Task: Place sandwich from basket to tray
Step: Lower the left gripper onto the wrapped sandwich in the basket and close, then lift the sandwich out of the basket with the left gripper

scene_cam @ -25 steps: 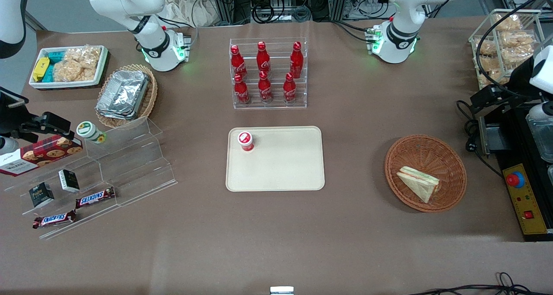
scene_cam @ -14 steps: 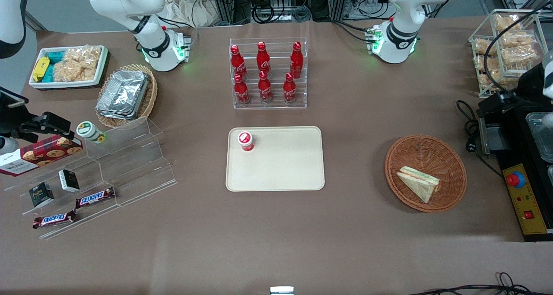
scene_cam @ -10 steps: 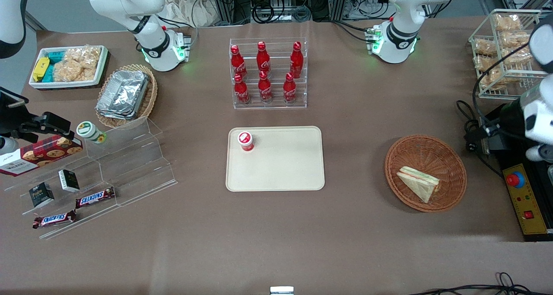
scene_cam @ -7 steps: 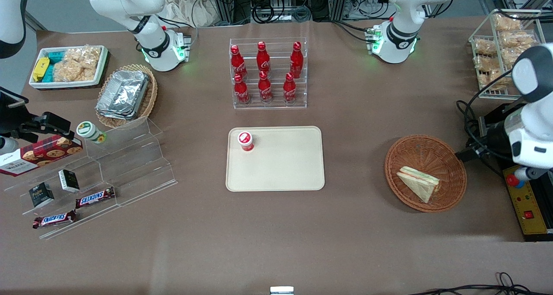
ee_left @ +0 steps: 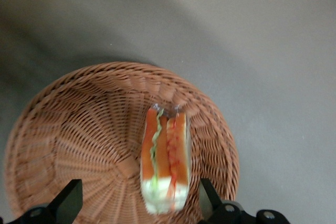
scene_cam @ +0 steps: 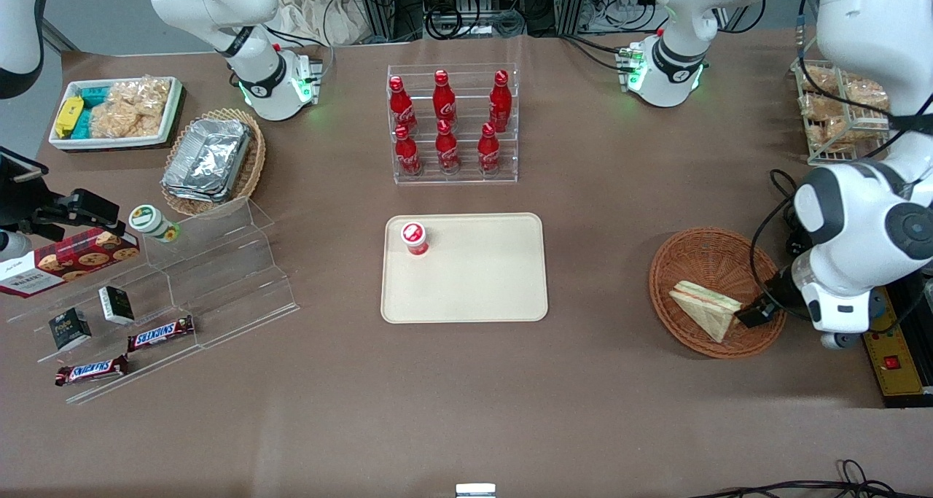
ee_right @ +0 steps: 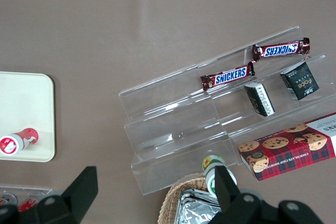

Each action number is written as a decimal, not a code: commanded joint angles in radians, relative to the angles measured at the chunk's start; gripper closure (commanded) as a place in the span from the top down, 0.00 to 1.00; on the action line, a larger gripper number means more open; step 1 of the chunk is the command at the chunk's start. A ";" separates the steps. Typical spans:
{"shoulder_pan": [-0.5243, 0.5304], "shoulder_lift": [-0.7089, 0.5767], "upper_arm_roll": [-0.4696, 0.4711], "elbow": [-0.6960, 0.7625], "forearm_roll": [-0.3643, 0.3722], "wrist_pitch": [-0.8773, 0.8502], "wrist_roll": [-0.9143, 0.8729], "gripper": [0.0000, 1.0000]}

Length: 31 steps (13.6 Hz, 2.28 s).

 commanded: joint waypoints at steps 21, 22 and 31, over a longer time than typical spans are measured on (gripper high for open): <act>-0.014 -0.165 -0.042 0.207 0.010 -0.437 0.055 0.00; -0.014 -0.188 -0.060 0.235 0.020 -0.487 0.055 0.00; -0.014 -0.309 -0.431 0.349 0.119 -0.741 -0.121 0.00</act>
